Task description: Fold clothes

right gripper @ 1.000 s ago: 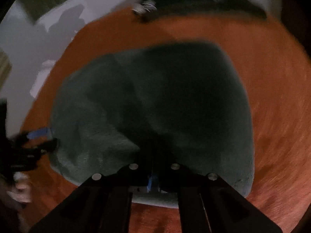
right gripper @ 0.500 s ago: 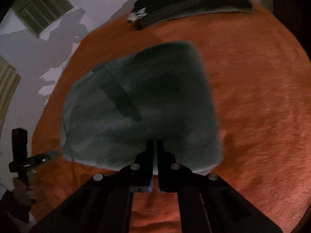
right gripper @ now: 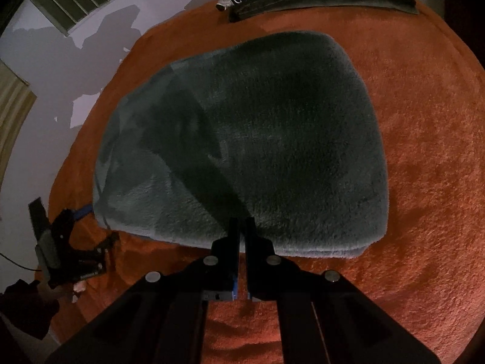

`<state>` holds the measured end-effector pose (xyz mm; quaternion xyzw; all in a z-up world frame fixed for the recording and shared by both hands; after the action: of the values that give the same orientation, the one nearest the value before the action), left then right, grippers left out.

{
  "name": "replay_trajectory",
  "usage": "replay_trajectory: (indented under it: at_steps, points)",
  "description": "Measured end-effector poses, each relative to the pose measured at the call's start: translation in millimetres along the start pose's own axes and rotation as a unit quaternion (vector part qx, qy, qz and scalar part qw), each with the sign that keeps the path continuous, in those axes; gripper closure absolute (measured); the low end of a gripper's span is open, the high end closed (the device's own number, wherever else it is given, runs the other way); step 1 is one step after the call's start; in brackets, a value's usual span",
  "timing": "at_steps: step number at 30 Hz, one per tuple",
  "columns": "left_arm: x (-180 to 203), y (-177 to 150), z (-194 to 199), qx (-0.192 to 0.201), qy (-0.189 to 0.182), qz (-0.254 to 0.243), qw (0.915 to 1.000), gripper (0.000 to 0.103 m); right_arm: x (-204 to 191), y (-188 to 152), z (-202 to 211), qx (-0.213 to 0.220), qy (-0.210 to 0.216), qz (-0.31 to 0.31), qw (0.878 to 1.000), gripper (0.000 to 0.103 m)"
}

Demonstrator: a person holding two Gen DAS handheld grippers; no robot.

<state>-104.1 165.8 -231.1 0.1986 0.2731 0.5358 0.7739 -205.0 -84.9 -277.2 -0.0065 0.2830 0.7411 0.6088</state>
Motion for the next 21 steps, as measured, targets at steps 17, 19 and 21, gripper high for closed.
replay_trajectory:
  at_steps: [17, 19, 21]
  points:
    - [-50.3, -42.7, 30.9, -0.115, -0.094, 0.274, 0.9502, 0.081, -41.3, 6.1, -3.3, -0.002, 0.012, 0.059, 0.998, 0.101]
    - [-48.1, -33.7, 37.4, -0.091, -0.056, 0.206, 0.9727, 0.073, -47.8, 5.2, -7.4, -0.005, 0.011, 0.068, 0.998, 0.101]
    - [-43.5, -20.8, 41.4, -0.075, -0.058, 0.146, 0.9848, 0.071, -49.7, 4.6, -11.7, -0.015, 0.016, 0.063, 0.998, 0.101]
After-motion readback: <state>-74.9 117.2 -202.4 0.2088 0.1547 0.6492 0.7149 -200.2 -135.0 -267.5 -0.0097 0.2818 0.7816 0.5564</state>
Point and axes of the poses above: each gripper's, at about its wrist camera, not at the fingertips, and z roughly against the way its jaws point, x to its right, y to its top, the point moved 1 cm from there along -z, roughly the way its jaws point, and after that the axes turned 3 degrees about z, right-handed, at the moved point
